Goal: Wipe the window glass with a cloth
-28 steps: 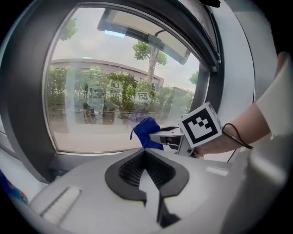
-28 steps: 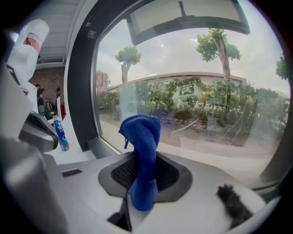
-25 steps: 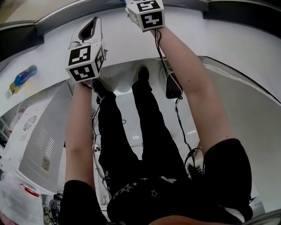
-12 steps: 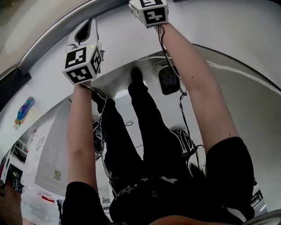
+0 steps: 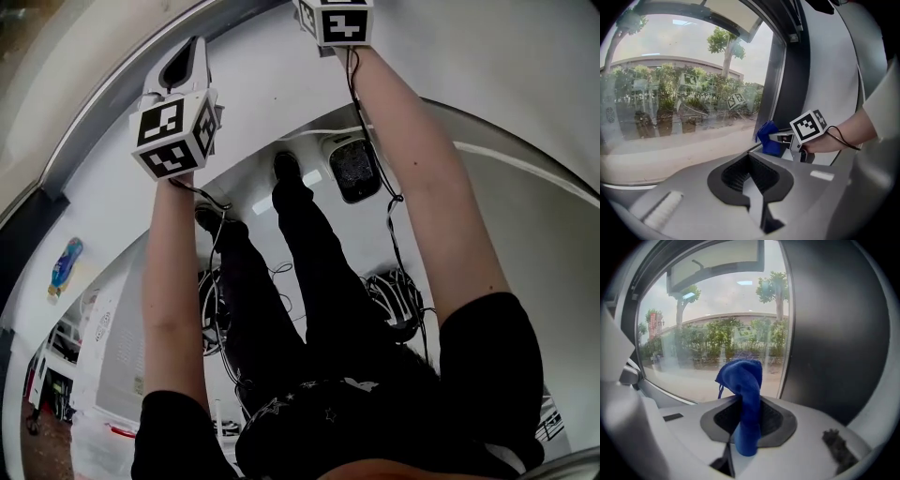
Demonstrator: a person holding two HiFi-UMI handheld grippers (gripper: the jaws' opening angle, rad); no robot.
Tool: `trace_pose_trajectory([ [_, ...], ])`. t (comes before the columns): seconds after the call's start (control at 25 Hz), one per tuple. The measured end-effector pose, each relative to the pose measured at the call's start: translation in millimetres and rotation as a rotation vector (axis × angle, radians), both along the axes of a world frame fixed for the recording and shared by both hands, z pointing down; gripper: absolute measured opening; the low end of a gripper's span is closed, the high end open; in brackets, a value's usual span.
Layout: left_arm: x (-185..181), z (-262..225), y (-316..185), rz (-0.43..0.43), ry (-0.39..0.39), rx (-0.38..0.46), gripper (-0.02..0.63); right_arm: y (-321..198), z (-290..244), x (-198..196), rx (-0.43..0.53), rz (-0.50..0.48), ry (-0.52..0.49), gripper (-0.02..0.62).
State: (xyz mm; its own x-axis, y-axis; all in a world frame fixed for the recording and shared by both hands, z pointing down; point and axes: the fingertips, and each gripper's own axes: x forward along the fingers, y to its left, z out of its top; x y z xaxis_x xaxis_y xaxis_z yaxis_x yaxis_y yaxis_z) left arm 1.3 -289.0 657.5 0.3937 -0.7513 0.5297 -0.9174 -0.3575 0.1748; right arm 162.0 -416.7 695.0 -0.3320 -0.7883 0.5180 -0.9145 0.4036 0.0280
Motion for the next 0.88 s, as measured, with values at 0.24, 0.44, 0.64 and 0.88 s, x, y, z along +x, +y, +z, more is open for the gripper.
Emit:
trace_pose_trajectory([
  [0.24, 11, -17, 0, 0.034, -0.009, 0.004, 0.009, 2, -12, 19, -0.007, 0.038, 0.017, 0.088],
  [0.44, 13, -41, 7, 0.051, -0.015, 0.004, 0.009, 17, -39, 15, -0.006, 0.048, -0.012, 0.089],
  [0.64, 20, -95, 11, 0.07, 0.008, 0.057, 0.009, 37, -91, 2, 0.013, 0.042, -0.061, 0.087],
  [0.88, 12, -166, 32, 0.057, 0.038, 0.093, 0.009, 72, -167, -16, 0.053, 0.04, -0.124, 0.088],
])
